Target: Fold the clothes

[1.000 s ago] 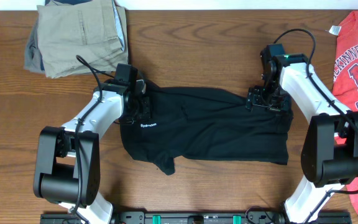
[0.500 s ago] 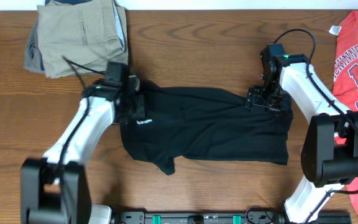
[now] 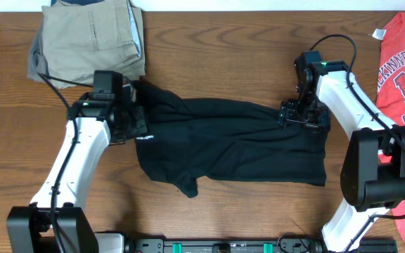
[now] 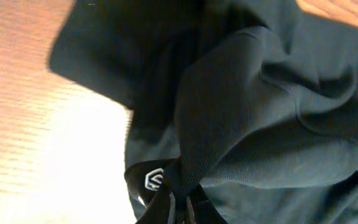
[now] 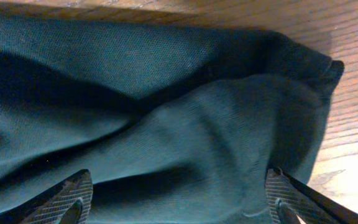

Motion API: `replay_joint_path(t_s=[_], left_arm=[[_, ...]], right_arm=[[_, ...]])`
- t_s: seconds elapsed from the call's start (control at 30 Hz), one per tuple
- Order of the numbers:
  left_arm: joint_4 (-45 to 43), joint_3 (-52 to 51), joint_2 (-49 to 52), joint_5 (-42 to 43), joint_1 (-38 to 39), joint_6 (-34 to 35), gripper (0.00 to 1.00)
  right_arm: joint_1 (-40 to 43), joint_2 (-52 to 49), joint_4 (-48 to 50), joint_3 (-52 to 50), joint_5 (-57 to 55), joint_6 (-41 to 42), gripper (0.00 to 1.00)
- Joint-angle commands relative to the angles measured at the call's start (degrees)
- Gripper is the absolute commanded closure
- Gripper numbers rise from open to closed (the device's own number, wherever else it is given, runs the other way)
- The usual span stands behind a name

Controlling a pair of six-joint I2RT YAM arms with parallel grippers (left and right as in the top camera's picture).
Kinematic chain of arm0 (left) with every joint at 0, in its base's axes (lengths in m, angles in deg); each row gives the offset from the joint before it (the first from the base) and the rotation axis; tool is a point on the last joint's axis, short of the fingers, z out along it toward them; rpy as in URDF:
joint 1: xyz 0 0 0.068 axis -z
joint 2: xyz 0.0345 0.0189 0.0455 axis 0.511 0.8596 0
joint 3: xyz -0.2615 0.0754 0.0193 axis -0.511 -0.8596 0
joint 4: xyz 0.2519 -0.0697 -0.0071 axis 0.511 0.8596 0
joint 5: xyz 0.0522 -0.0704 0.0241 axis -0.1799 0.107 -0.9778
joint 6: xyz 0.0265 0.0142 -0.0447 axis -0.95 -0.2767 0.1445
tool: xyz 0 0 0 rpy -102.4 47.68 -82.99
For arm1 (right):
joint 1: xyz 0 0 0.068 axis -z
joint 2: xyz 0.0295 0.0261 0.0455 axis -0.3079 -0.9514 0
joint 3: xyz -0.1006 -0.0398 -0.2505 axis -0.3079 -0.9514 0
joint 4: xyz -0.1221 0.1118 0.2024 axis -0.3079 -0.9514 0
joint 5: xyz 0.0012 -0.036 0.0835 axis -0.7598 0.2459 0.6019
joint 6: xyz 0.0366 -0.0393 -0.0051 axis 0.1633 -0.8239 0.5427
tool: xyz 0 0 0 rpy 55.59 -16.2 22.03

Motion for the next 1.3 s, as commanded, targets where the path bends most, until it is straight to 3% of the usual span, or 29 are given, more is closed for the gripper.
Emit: replay_joint_path(t_s=[0.0,0.3,0.47,0.53,0.73,1.03,1.13,1.23,1.27], left_arm=[[1.16,1.18,-0.66,-1.29,-2.69,0.98,0.94],[3.15,1.18,-0.63,-1.27,-7.91,1.31,0.94],[3.04,1.11,-0.63,-1.25,-7.69,1.33,0.94],[2.67,1.03,-0.55,-1.25,-7.69,1.36,0.94],[0.37,-0.26,-0.13,-1.27,-7.69,1.38,0.93],[-0.26,-0.35,0.98,-1.27,-7.69,1.33,0.93],[-0.35,-0.35,1.22,-1.27,-7.69,1.31,0.93],[-0.35,-0.35,1.27,-1.27,-7.69,1.31,0.93],[-0.35,-0.35,1.27,-1.27,-7.69,1.31,0.93]], right_arm=[[-0.81,1.75,-0.24,-0.31,1.25,0.2,0.11],[-0.81,1.75,-0.17,-0.31,5.22,0.17,0.04],[-0.83,1.75,0.26,-0.31,6.21,0.17,0.07],[-0.83,1.75,0.74,-0.35,6.27,0.17,0.13],[-1.49,1.75,3.06,-1.4,8.0,0.22,0.47],[-2.19,1.75,9.22,-8.02,2.34,1.81,0.46],[-1.75,1.75,10.01,-9.81,-1.53,3.06,0.49],[-0.57,1.75,10.16,-10.08,-2.8,3.02,0.67],[-0.13,1.75,10.4,-10.08,-2.82,2.99,0.79]])
